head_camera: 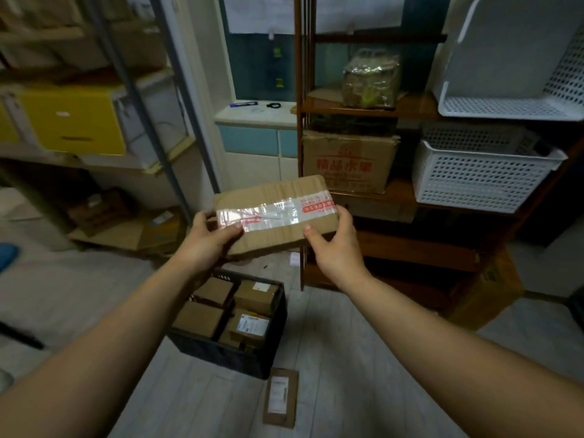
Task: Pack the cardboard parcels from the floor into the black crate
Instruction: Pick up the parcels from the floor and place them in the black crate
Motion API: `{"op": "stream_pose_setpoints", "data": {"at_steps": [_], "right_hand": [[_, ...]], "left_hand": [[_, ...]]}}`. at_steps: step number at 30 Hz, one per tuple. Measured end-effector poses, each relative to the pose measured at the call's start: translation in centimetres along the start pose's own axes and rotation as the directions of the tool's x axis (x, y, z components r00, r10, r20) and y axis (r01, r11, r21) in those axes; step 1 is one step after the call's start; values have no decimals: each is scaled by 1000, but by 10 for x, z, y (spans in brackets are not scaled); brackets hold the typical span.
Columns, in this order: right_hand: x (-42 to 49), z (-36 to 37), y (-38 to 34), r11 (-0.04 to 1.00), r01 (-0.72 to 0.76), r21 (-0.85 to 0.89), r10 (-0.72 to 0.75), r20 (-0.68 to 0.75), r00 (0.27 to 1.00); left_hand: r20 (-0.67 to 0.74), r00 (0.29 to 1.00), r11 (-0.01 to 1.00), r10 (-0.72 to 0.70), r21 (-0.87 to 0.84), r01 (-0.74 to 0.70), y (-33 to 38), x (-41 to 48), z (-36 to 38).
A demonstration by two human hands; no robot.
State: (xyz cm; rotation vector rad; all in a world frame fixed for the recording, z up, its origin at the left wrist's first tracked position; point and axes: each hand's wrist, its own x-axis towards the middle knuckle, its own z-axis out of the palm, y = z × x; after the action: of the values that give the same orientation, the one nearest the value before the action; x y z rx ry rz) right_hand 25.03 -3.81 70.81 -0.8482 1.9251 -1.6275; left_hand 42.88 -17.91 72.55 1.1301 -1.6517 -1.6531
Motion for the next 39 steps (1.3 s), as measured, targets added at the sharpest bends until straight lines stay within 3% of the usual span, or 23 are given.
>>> {"op": "stream_pose_setpoints", "data": {"at_steps": [4, 8, 14, 24, 39], "right_hand": [[-14, 74, -11, 998, 27, -63, -24, 46, 999], [-31, 166, -14, 996, 7, -87, -1, 69, 998], [-41, 254, -21, 988, -9, -156, 33, 153, 988], [28, 302, -2, 977, -59, -207, 89, 140, 986], [148, 352, 16, 953, -115, -280, 147, 94, 985]], "left_hand": [[79, 994, 992, 69, 99, -76, -12, -3, -77], [25, 993, 986, 113, 122, -115, -22, -2, -158], [36, 998, 967, 58, 245, -65, -37, 17, -252], [166, 985, 946, -34, 323, -22, -46, 102, -275], [232, 971, 872, -60, 486, -62, -26, 251, -291]]}}
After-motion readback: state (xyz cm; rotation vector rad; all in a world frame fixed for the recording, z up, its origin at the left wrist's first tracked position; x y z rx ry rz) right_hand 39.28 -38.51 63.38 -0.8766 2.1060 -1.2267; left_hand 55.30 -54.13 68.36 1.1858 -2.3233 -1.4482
